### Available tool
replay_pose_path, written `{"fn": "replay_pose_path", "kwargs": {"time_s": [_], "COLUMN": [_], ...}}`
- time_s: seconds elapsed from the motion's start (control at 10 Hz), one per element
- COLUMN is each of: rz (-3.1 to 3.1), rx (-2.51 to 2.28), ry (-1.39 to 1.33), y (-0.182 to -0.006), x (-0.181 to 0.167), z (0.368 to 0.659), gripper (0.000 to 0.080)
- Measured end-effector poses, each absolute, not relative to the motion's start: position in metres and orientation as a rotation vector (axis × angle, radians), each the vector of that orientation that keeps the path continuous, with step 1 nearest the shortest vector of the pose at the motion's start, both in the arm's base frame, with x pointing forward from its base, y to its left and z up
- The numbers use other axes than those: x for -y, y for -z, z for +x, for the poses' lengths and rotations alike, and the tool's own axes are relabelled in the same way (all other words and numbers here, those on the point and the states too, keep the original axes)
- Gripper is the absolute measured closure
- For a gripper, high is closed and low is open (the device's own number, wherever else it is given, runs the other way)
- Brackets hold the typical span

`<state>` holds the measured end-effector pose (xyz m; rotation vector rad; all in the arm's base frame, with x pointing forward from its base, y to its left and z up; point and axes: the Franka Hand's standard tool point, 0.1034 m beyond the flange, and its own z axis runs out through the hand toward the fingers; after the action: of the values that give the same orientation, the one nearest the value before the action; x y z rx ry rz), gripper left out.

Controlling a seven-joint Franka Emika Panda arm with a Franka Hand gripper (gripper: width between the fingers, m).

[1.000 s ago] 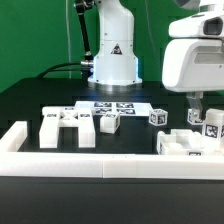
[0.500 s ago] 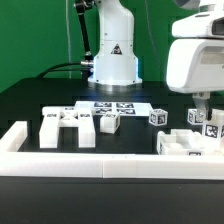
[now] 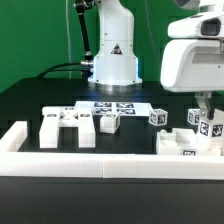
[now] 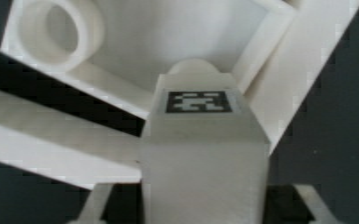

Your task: Assemble chair

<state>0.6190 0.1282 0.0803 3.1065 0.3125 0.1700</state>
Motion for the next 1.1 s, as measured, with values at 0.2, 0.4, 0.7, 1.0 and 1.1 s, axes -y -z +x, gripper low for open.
{"fn": "replay_pose_path", "kwargs": {"time_s": [0.2,0.4,0.7,1.0,1.1], "rz": [3.137,3.123,3.056,3.018,3.022], "rx": [0.029,0.364,0.715,0.844,0.832], "ry": [-0.171,-0.169,-0.176,-0.183,-0.183], "y": [-0.08,-0.08,-0.08,-0.081,-0.081], "x": [-0.128,-0.119,-0.105,-0.099,-0.1], "z": [0.619,0.62,0.622,0.623,0.623], "gripper": [0.0512,0.0512,0.0511,0.0377,0.0244]}}
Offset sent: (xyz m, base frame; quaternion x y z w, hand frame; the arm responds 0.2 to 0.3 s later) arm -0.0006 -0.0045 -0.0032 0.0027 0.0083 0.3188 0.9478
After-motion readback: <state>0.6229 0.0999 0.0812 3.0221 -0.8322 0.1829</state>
